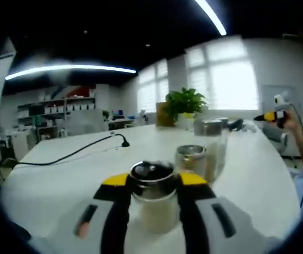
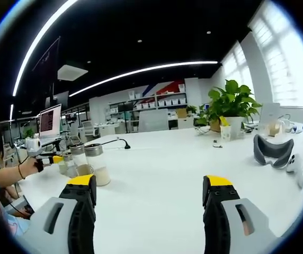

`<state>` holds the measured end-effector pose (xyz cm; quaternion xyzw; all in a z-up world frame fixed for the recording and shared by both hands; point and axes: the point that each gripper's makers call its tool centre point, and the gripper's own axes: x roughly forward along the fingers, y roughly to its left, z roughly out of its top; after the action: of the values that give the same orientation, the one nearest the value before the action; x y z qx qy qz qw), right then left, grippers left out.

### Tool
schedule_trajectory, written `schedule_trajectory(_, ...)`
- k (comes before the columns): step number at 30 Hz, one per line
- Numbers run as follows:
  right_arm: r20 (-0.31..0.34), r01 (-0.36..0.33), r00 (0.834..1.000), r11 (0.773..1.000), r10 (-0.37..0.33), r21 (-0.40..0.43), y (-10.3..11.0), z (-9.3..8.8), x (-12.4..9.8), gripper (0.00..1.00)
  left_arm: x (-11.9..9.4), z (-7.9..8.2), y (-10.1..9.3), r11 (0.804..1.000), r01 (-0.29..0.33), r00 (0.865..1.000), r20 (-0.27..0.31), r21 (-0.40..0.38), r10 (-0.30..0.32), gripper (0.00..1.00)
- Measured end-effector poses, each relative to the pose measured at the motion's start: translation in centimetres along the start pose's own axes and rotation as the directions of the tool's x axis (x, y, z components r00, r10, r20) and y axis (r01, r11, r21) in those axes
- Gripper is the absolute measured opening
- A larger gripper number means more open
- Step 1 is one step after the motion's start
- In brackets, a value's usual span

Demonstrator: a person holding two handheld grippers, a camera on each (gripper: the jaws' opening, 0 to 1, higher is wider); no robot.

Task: Rotate the seasoning bottle until the label or dispensing opening points toward the visible target arrow and the bottle remains upright within the marked orientation range

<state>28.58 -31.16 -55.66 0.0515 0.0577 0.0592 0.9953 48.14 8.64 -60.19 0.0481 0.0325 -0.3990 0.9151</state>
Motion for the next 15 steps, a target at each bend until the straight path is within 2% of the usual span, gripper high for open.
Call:
schedule_trajectory(2, -0.002, -0.001, 1.000, 1.000, 0.001, 0.002, 0.0, -0.1, 0.0, 0.85, -0.3, -0.1, -0.2, 1.000, 0.006, 1.000, -0.006, -0.019, -0.006, 0.36)
schedule_trajectory(9, -0.004, -0.007, 1.000, 1.000, 0.007, 0.004, 0.3, -0.1, 0.0, 0.85, -0.5, -0.1, -0.3, 1.000, -0.013, 1.000, -0.016, -0.010, 0.013, 0.36)
schedule_trajectory(11, -0.003, -0.004, 1.000, 1.000, 0.004, 0.003, 0.2, -0.1, 0.0, 0.85, -0.5, 0.0, -0.5, 1.000, -0.002, 1.000, -0.015, 0.018, 0.002, 0.38)
schedule_trajectory(14, -0.005, -0.001, 1.000, 1.000, 0.001, 0.005, 0.1, -0.1, 0.1, 0.85, -1.0, 0.8, -0.9, 0.999, -0.006, 1.000, -0.001, -0.037, 0.006, 0.68)
schedule_trajectory(15, -0.009, -0.003, 1.000, 1.000, 0.003, 0.007, 0.1, -0.2, 0.2, 0.85, -1.4, 1.1, -0.8, 0.998, -0.020, 1.000, 0.004, -0.051, 0.020, 0.70)
